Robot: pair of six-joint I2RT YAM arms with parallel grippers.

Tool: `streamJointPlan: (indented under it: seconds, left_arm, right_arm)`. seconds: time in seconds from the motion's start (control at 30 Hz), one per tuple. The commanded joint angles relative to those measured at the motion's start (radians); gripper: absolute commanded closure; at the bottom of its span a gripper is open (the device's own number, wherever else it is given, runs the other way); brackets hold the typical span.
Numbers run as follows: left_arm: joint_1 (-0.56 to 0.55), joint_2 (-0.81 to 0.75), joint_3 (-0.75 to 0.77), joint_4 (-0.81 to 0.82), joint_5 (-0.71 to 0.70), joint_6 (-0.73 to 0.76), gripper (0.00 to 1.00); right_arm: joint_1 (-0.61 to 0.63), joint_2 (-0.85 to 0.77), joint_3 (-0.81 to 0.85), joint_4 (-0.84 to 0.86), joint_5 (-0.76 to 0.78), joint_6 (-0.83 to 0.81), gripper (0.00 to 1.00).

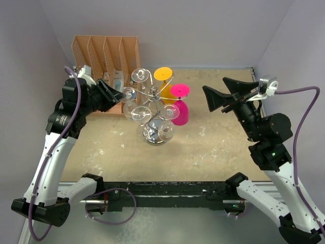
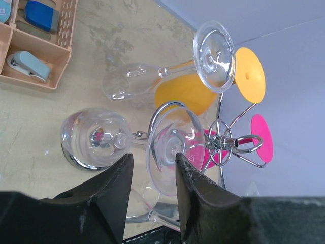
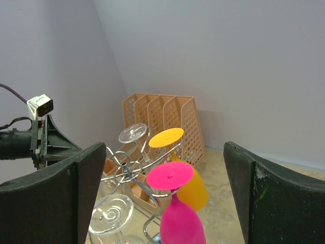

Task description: Take the wine glass off the wine glass rack

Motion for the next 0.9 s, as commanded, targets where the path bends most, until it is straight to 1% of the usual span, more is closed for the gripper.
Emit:
streamJointPlan:
  seconds: [0.0, 0.17, 0.87]
  left_arm:
    - [-0.005, -0.029, -0.016, 0.101, 0.015, -0.065, 0.64]
    - [-0.005, -0.036, -0.036, 0.119, 0.013, -0.080, 0.67]
    - [-0.004, -0.066, -0.072, 0.131, -0.011, -0.116, 0.93]
  right_arm:
    - [0.001, -0.016, -0.004, 0.067, -0.010, 0.013, 0.00]
    - [0.001, -0.015, -0.011, 0.069, -0.011, 0.017, 0.00]
    - [0.001, -0.035, 0.002, 0.062, -0.001, 0.019, 0.00]
